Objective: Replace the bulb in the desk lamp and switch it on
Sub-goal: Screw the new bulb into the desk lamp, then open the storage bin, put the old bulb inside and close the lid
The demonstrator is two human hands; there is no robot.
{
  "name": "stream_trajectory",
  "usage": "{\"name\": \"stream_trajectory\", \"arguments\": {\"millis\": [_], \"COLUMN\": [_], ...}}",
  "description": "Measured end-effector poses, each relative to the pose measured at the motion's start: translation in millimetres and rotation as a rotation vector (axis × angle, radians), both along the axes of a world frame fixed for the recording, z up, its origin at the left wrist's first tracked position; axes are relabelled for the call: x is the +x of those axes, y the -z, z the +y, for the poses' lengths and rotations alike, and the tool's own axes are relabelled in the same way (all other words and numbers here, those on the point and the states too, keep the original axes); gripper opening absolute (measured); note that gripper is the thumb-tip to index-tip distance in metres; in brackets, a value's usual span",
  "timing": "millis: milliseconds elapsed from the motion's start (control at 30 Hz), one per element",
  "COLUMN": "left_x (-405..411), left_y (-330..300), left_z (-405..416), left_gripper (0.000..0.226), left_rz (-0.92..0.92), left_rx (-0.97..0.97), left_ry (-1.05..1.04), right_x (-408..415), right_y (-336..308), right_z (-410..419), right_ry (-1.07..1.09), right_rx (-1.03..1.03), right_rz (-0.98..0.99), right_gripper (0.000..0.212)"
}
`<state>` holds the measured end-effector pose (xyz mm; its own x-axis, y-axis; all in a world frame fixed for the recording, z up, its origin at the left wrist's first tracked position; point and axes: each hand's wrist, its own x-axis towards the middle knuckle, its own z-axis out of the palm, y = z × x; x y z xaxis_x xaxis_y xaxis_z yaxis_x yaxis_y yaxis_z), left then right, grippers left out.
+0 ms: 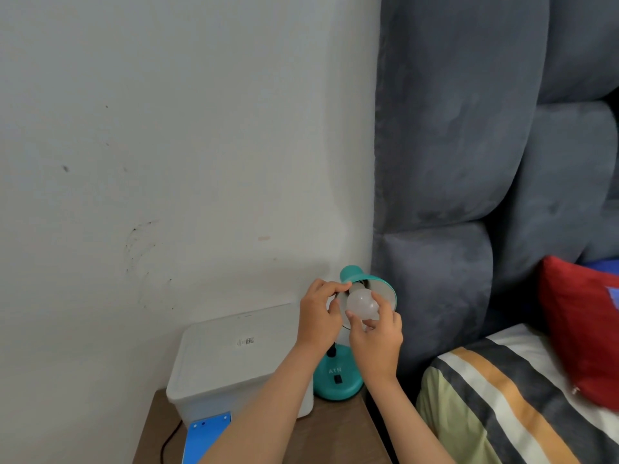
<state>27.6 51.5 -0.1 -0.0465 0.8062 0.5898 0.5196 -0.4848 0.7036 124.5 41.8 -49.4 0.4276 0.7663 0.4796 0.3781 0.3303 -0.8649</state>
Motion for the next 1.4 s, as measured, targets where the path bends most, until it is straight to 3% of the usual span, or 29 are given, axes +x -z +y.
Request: {"name": "stream_trajectory", "arguments": {"millis": [367,767,967,1133,1200,1400], "left_x": [1,1,-27,-89,-117,-184], "left_y": [0,-6,6,40,51,70], "left_z": [0,-15,-49,-75,-83,-101], "left_gripper": [0.04,0.036,0.044,0.048,0.053,0.089], "left_rz": [0.009,0.019,0.019,0.038,0.058,0.212], "left_rx": [0.008,-0.097,-0.229,-0.329,-0.367,-0.574], "left_ry": [-0.003,0.018,-0.009,-0.227,-0.337,-0.572], "right_x": [4,0,-12,-45,-58,-83], "right_y": [-5,-17,-9,10,18,22], "right_z": [3,-14,-39,-51,-49,-30], "right_ry": [-0.023,-0.071,0.043,-0.107,-0.221,-0.429], "right_rx": [-0.035,-0.113,0.155,0.233,0.128,-0.306], "right_rz": [0.074,0.02,-0.054,-0.288,-0.358,-0.486], "right_gripper": [0.055,0.059,0.032,0.023,0.029,0.083]}}
